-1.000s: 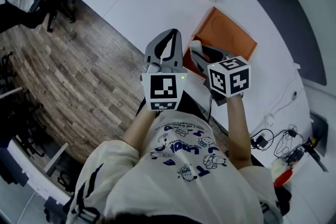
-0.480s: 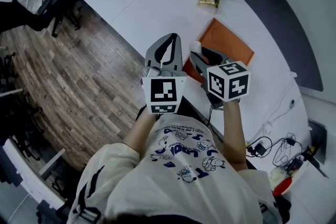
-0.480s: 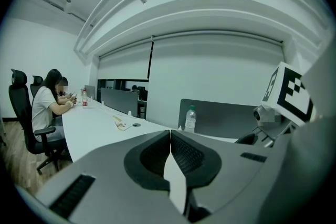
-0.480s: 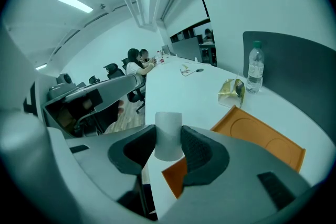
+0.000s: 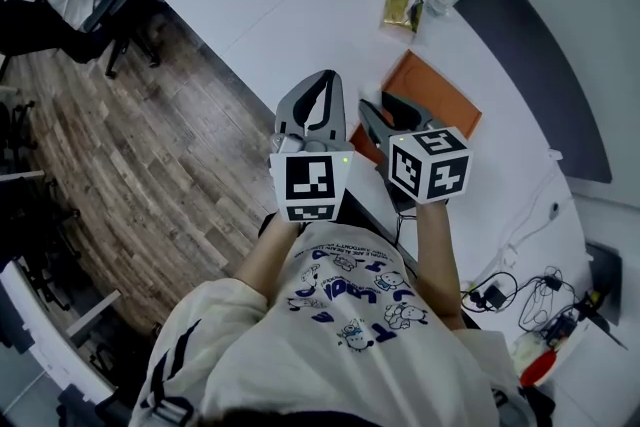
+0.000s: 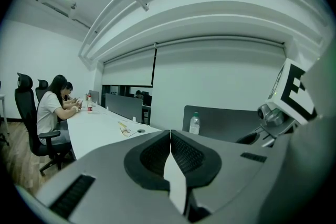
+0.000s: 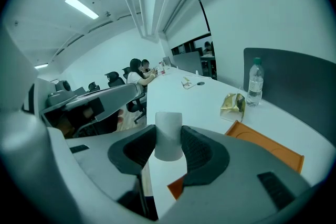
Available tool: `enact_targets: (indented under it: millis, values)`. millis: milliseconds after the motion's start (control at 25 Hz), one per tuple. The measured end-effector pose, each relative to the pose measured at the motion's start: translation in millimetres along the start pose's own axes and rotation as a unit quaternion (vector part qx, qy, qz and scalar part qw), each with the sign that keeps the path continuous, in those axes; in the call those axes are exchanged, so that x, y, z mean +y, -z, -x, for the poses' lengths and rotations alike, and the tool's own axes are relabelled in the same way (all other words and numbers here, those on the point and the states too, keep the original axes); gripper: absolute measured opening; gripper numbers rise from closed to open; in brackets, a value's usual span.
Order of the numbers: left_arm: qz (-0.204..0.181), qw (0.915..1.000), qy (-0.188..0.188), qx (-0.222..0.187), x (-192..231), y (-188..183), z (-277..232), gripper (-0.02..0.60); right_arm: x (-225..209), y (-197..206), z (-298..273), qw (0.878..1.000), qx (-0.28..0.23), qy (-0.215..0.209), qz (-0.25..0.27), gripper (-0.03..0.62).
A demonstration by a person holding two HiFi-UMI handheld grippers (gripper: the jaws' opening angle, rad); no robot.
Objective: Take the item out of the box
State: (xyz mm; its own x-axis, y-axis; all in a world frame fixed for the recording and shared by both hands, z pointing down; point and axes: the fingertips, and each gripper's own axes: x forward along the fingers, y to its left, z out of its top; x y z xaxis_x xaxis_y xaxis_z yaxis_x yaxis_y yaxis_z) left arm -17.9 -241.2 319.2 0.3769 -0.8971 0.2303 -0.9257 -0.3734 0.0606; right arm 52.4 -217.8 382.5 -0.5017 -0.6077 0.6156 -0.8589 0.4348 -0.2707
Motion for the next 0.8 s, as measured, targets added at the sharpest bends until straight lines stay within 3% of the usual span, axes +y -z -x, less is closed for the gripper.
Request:
enact_targets:
  millis: [800]
  values:
    - [-0.007,0.9993,-0.018,-0.034,3.2,-27.8,10.8,0.018,11.4,-51.0,24.6,0.994,-0.108,0.033,0.005,0.17]
